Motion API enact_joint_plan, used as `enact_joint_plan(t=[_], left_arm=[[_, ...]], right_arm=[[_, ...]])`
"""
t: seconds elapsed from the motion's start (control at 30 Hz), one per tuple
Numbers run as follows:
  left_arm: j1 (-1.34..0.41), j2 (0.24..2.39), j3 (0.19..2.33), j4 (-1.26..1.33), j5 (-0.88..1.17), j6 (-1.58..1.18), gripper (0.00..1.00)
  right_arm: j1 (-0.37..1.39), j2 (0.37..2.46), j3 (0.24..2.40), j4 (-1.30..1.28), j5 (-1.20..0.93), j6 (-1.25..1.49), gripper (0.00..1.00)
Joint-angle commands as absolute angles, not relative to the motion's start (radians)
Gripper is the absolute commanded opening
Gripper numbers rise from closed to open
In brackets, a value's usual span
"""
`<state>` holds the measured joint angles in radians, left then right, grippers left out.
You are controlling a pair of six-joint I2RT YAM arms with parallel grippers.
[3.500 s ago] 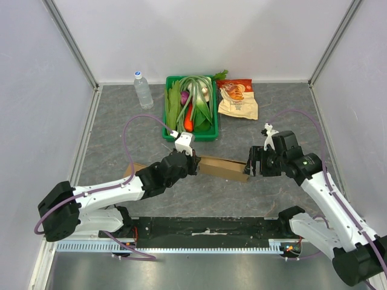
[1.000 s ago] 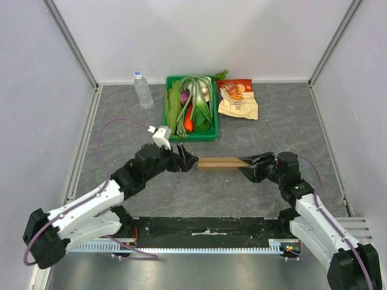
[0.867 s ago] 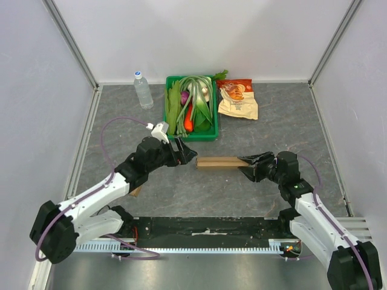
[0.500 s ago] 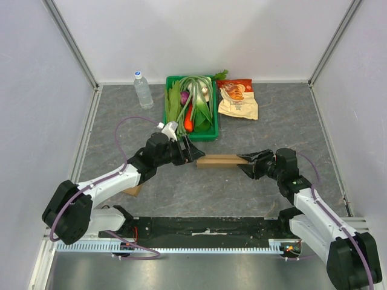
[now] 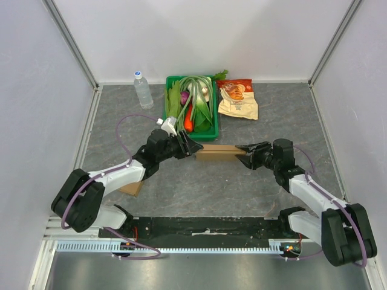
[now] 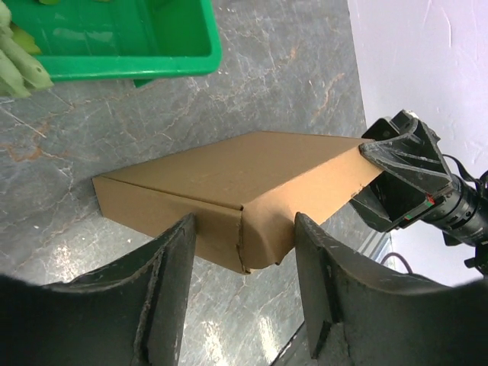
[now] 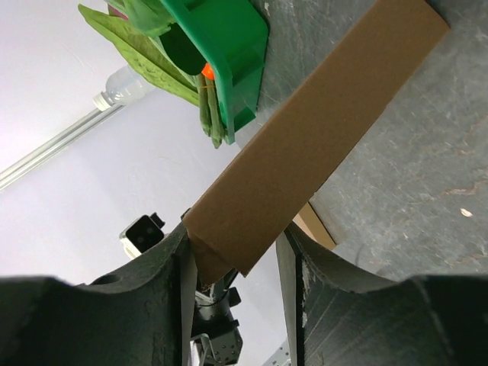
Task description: Fold the paper box
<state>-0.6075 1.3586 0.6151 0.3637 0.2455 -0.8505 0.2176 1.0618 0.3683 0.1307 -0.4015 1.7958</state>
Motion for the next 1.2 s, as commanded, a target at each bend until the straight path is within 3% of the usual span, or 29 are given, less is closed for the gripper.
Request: enact_joint_plan(t=[0.0,0.2,0.47,0.57,0.93,1.17], left_arm=[[-0.606,1.420,0.603,0.405,0.290,-0.870,0.57],[-0.595,1.479,0.565,0.481,0.313,-0.879,0.57],[-0.580,1.359,0.615,0.423,0.365,-0.796,0.81],[-0.546,1.312,0.626,0.410,0.385,-0.811,0.84],[-0.433,1.417,0.532,0.678,0.532,-1.025,0.75],[-0.433,1.465,0.486,0.790,0.517,-1.086,0.77]], right_arm=[[0.207,1.164,0.367,0.110,-0.373,1.784,0.46],[0.187,1.235,0.376,0.143,-0.379,1.692,0.47],[0.158,1.261,0.399,0.132,-0.443,1.511,0.67],[0.152,1.270,0.410,0.132,-0.462,1.496,0.70],[0.147,1.276,0.456,0.112,-0.471,1.468,0.80],[0.147,1.290,0.465,0.121,-0.482,1.474,0.80]])
